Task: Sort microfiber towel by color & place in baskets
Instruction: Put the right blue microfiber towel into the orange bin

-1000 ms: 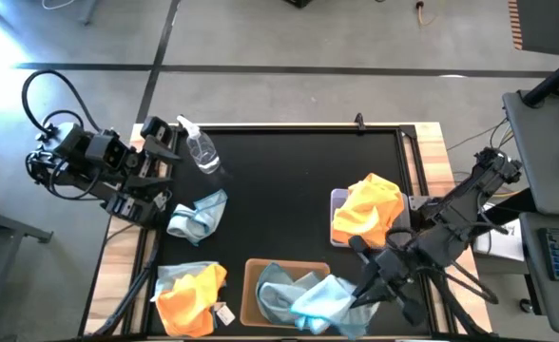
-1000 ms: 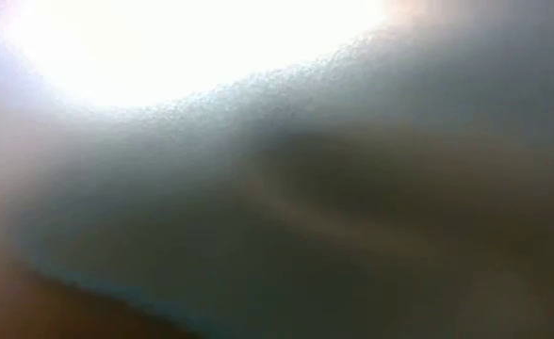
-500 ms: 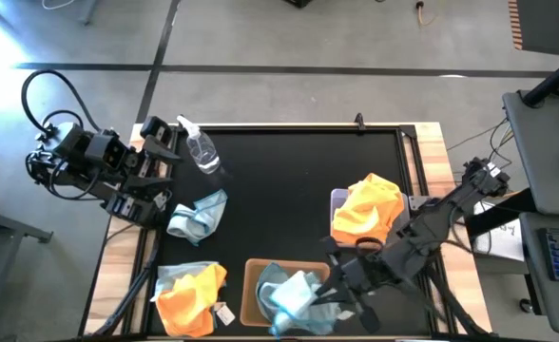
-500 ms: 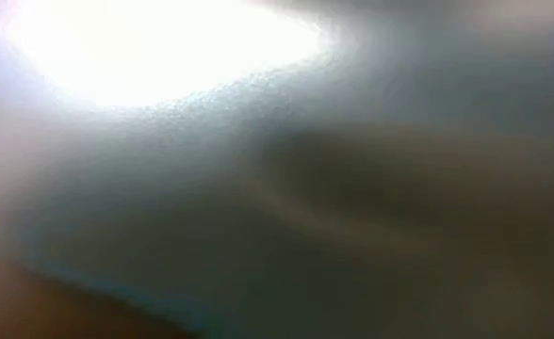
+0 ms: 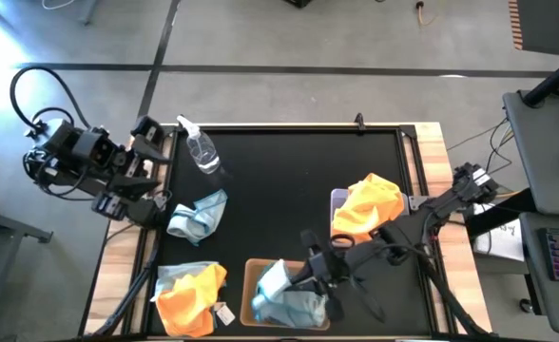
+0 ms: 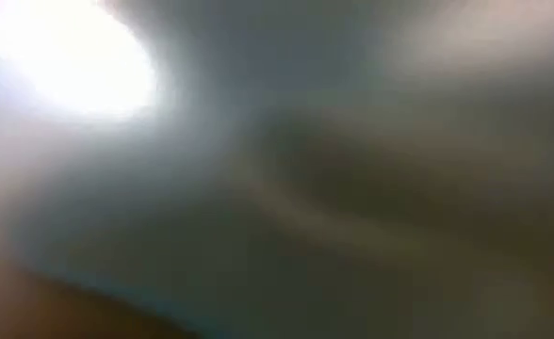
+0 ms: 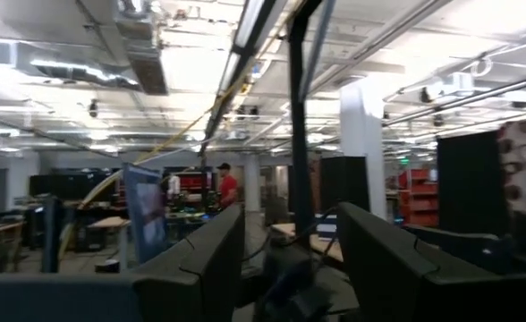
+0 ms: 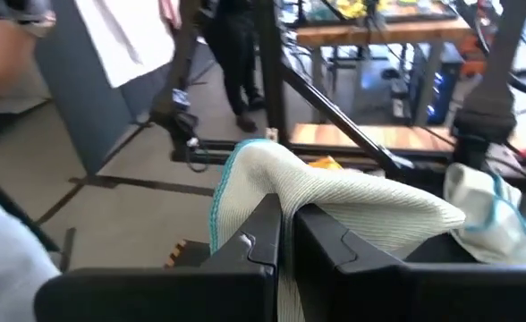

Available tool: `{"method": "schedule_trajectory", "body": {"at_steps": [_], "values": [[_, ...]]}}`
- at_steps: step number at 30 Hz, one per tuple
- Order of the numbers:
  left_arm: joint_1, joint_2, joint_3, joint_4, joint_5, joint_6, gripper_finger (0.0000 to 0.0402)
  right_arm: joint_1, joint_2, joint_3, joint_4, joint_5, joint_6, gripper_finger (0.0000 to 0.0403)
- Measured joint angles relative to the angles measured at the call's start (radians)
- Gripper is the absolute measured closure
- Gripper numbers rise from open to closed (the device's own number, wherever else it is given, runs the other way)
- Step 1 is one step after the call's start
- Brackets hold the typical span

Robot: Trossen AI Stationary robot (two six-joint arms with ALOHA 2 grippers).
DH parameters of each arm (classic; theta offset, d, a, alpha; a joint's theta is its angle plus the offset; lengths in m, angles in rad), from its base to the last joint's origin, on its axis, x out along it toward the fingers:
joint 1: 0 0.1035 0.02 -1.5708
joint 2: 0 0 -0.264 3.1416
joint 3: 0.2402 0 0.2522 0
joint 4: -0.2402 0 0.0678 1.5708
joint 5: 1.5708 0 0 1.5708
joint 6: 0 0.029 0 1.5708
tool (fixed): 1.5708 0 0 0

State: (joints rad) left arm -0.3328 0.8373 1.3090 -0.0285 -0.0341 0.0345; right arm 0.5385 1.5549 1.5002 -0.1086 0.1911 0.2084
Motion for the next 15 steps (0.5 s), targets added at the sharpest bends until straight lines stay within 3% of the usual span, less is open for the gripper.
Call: {"method": "schedule_trajectory", "body": {"at_steps": [8, 15], "values": [[0.000, -0.023, 0.000, -0.027, 0.105, -0.022, 0.0237, -0.020, 0.041, 0.000, -0.076, 0.049, 0.088, 0.0390], [0.000, -0.038, 0.000, -0.050, 0.127, -0.024, 0.0237, -0.024, 0.083, 0.000, -0.073, 0.046, 0.088, 0.0390]]}}
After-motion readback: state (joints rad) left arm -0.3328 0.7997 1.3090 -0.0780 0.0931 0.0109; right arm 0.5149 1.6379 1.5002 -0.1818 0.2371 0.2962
